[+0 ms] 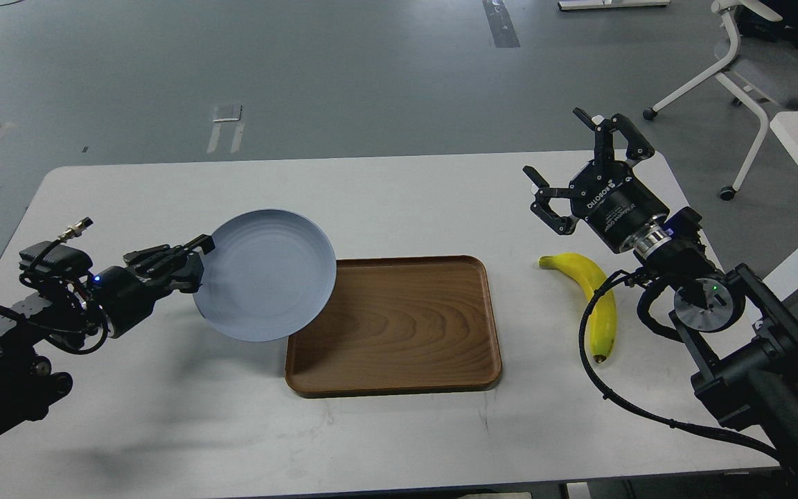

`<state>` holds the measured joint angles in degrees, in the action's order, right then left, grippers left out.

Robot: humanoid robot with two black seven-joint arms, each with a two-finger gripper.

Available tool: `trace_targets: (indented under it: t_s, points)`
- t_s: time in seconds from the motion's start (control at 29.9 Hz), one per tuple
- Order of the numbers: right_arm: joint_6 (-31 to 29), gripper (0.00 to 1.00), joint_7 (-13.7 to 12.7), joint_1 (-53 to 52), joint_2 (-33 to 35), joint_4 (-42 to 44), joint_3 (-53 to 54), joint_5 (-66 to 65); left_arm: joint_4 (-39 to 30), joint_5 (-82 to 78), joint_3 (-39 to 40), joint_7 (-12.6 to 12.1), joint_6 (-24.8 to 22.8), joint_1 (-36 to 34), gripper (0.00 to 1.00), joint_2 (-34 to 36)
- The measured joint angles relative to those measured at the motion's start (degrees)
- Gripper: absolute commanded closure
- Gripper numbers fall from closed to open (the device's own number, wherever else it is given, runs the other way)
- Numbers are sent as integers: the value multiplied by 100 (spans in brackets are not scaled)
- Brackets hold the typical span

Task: Place banana on plate with both arms
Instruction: 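Lift the blue plate with the left gripper and set it on the wooden tray, then release the plate and raise the left arm away from the tray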

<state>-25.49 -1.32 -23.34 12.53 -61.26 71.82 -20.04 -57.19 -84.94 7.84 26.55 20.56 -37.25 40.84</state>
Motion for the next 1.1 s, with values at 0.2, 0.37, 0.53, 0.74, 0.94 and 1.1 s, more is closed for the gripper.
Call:
trace_targets:
  t_s: [0.2,0.37,0.53,0.74,0.94,1.1]
  points:
    - [0,0,0,18,43,0,45,0,51,-58,-766,-148,-14,-583,100,-557]
    - [0,0,0,82,110,0,72,0,422,-58,-1068,-208,-18,-808,100,-1059]
    - [0,0,0,125,166,0,120,0,665,-59,-1358,-211,-19,-892,100,-1409]
    - [0,0,0,128,203,6,122,0,781,-55,-1513,-255,-20,-895,100,-1680]
    - [0,0,0,136,208,24,122,0,931,-38,-1522,-319,-20,-895,100,-1911]
    - [0,0,0,149,223,26,122,-7,1039,-37,-1522,-325,-20,-910,97,-2086]
